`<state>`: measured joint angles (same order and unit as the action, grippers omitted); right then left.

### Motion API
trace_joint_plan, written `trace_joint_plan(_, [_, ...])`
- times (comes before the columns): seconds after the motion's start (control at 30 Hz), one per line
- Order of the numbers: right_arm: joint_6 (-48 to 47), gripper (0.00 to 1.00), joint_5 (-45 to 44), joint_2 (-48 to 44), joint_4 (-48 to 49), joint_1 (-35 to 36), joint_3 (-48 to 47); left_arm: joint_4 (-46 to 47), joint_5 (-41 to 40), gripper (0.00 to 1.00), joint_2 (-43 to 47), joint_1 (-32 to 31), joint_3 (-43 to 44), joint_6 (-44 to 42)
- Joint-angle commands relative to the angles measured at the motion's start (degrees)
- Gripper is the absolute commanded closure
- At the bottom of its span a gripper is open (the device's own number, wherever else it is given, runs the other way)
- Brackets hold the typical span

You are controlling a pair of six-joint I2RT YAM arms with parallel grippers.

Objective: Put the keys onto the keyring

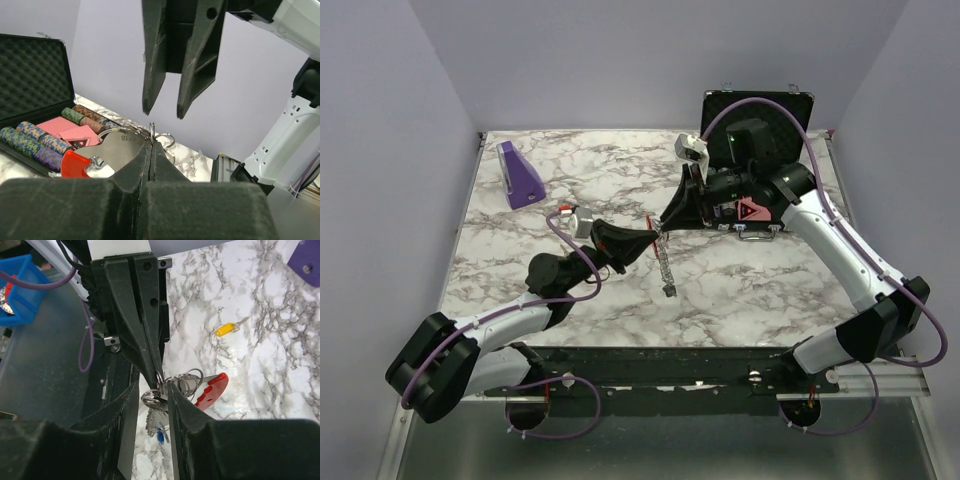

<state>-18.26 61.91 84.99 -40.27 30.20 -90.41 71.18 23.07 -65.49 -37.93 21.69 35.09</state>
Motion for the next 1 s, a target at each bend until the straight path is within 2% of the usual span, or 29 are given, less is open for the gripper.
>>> trace_joint_plan(0.0, [3.58, 0.64, 3.48, 0.97, 2.48, -0.05, 1.73, 4.58, 2.95, 1.00, 0.19, 0.31, 0.45, -0.73])
trace_joint_plan(0.4, [4.55, 0.69, 4.89, 0.70, 3.44, -0.05, 4.72, 5.02, 2.86, 1.00, -0.95, 0.23, 1.60, 0.77])
trace_joint_plan(0.57, [5.16, 0.75, 4.62, 0.97, 4.32, -0.05, 4.98, 4.94, 2.94, 1.00, -1.74, 0.23, 2.21, 1.56])
trace_joint_plan(0.67, [5.60, 0.83, 4.36, 1.14, 4.67, 0.04, 4.98, 5.46, 2.95, 1.00, -1.92, 0.23, 2.13, 2.00])
trace_joint_plan(0.83, [5.61, 0.84, 3.13, 1.40, 4.85, 0.04, 5.25, 5.20, 3.12, 1.00, -1.83, 0.31, 2.39, 2.17])
trace_joint_plan(0.9, [5.34, 1.00, 3.65, 1.41, 4.76, 0.04, 5.07, 5.11, 3.12, 1.00, -2.00, 0.32, 2.65, 2.35])
trace_joint_plan(0.97, [5.08, 1.00, 3.74, 1.32, 4.33, -0.05, 4.81, 4.85, 3.03, 1.00, -2.01, 0.31, 2.65, 2.35])
